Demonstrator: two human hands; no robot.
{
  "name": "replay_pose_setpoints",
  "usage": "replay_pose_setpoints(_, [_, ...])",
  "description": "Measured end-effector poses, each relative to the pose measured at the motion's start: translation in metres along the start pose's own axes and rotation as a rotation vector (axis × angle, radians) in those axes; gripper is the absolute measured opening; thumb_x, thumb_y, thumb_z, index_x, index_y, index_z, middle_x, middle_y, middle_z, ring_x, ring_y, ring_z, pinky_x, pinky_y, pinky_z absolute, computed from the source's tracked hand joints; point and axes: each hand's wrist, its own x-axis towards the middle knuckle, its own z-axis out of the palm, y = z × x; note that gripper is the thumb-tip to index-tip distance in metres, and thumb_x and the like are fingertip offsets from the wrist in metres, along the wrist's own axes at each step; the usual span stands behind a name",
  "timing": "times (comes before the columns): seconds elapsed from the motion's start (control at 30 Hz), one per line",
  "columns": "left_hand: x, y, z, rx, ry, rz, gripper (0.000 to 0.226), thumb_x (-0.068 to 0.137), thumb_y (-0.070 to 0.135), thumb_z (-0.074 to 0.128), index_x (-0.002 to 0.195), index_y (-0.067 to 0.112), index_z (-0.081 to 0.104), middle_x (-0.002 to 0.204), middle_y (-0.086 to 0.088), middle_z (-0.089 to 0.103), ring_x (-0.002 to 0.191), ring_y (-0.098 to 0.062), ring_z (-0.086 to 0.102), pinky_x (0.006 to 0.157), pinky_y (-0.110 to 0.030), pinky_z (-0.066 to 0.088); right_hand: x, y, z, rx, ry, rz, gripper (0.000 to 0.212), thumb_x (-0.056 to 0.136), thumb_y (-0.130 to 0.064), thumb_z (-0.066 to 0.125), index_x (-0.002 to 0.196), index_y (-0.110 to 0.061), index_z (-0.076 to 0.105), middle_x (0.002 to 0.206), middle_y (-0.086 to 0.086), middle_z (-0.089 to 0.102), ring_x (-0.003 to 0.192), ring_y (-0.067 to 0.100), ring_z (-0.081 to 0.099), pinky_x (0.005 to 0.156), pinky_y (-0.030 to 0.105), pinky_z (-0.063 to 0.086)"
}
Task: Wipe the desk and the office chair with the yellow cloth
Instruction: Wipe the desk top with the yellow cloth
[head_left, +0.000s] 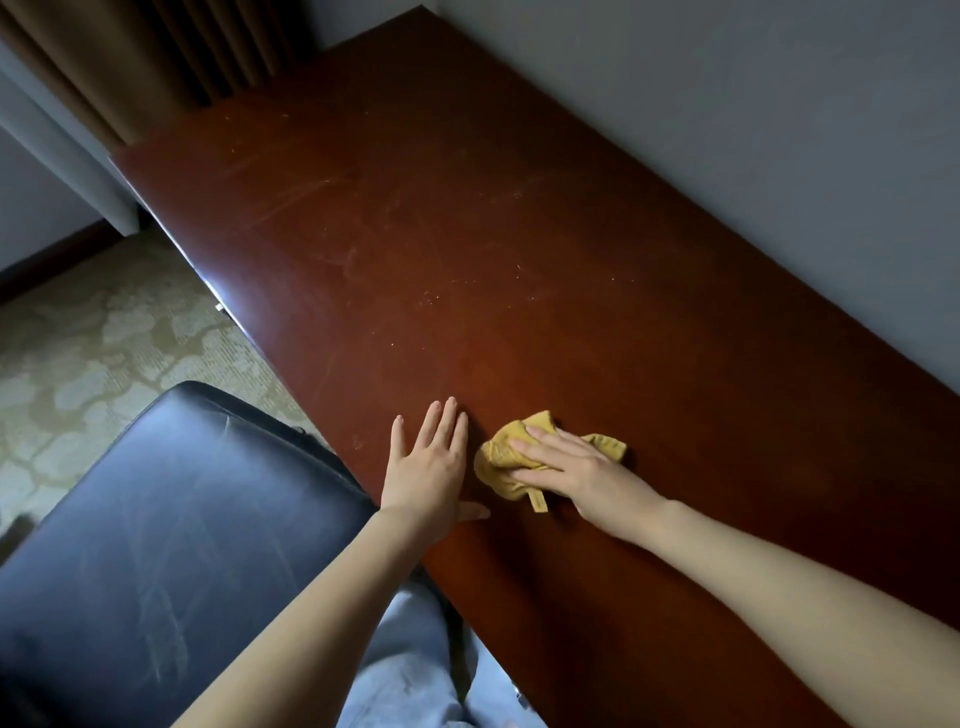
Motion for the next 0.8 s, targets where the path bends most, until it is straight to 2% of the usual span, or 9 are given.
replay_pose_setpoints(0.07, [0.003, 0.002, 0.002, 0.005, -0.014, 0.021, 0.117, 0.077, 0.069, 0.057, 0.150, 0.011, -0.013, 0.158, -0.006, -0.019, 0.146, -0.023, -0.017, 0.115, -0.053, -0.007, -0.020, 0.011, -0.007, -0.044, -0.021, -0.019, 0.067, 0.070, 0.026, 0.055, 0.125, -0.012, 0.061, 0.142, 0.012, 0.046, 0.137, 0.032, 0.030, 0.111, 0.047, 0.028])
replay_pose_setpoints(0.17, [0.006, 0.003, 0.004, 0.024, -0.038, 0.055, 0.120, 0.074, 0.070, 0.057, 0.150, 0.012, -0.016, 0.158, -0.005, -0.020, 0.146, -0.022, -0.017, 0.114, -0.053, -0.009, -0.041, 0.031, -0.018, -0.093, -0.011, 0.053, 0.075, 0.063, 0.029, 0.061, 0.124, -0.014, 0.063, 0.140, 0.010, 0.048, 0.134, 0.030, 0.032, 0.107, 0.045, 0.028])
replay_pose_setpoints(0.3, [0.007, 0.002, 0.005, 0.038, -0.038, 0.066, 0.121, 0.075, 0.070, 0.057, 0.149, 0.011, -0.018, 0.158, -0.005, -0.021, 0.146, -0.022, -0.015, 0.114, -0.052, -0.009, -0.048, 0.060, -0.033, -0.062, -0.011, 0.223, 0.079, 0.071, 0.028, 0.051, 0.134, -0.020, 0.052, 0.148, 0.003, 0.035, 0.141, 0.026, 0.024, 0.114, 0.043, 0.024])
replay_pose_setpoints(0.43, [0.007, 0.001, 0.006, 0.050, -0.045, 0.078, 0.121, 0.076, 0.069, 0.057, 0.149, 0.010, -0.019, 0.157, -0.006, -0.023, 0.146, -0.023, -0.016, 0.115, -0.053, -0.006, -0.032, 0.083, -0.050, -0.016, 0.047, 0.471, 0.077, 0.083, 0.022, 0.043, 0.143, -0.025, 0.033, 0.155, -0.001, 0.022, 0.145, 0.019, 0.012, 0.116, 0.032, 0.014])
replay_pose_setpoints(0.63, [0.008, 0.001, 0.006, 0.037, -0.062, 0.081, 0.122, 0.075, 0.069, 0.057, 0.148, 0.010, -0.021, 0.156, -0.006, -0.025, 0.145, -0.024, -0.018, 0.115, -0.053, -0.006, 0.028, 0.093, -0.062, -0.089, 0.066, 0.746, 0.071, 0.093, 0.011, 0.037, 0.150, -0.026, 0.018, 0.159, 0.004, 0.007, 0.146, 0.025, 0.002, 0.115, 0.035, 0.017])
replay_pose_setpoints(0.8, [0.009, 0.000, 0.006, 0.044, -0.062, 0.087, 0.123, 0.074, 0.068, 0.059, 0.148, 0.010, -0.020, 0.157, -0.006, -0.025, 0.146, -0.023, -0.017, 0.115, -0.053, -0.007, 0.076, 0.079, -0.058, -0.125, 0.076, 0.817, 0.070, 0.095, 0.009, 0.027, 0.151, -0.029, 0.012, 0.160, 0.002, 0.001, 0.146, 0.029, -0.002, 0.116, 0.043, 0.022])
